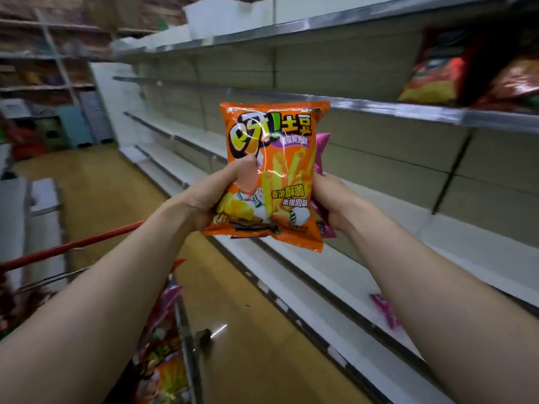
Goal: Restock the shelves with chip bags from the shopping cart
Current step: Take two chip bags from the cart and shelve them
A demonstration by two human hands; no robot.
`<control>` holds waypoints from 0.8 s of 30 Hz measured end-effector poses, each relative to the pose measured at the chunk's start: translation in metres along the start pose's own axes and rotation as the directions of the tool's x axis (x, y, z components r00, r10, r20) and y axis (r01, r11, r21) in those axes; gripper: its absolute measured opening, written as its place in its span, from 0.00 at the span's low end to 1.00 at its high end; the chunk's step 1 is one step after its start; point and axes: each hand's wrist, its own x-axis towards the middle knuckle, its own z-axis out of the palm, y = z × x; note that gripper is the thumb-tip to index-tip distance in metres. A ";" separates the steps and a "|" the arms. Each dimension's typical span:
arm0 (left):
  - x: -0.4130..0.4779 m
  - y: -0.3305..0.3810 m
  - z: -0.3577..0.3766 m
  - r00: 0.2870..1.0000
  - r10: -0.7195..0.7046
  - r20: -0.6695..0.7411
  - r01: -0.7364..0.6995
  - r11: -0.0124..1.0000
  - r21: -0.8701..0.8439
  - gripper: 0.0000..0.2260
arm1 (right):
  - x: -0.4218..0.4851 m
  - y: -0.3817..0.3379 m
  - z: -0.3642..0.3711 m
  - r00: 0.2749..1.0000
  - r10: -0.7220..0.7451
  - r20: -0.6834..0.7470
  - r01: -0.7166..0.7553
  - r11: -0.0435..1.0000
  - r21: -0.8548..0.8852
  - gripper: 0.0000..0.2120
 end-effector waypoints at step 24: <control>0.027 -0.002 0.551 0.726 0.017 0.687 -0.033 0.999 0.010 0.28 | -0.361 -0.032 -0.467 0.655 -0.145 -0.741 0.124 0.989 -0.084 0.12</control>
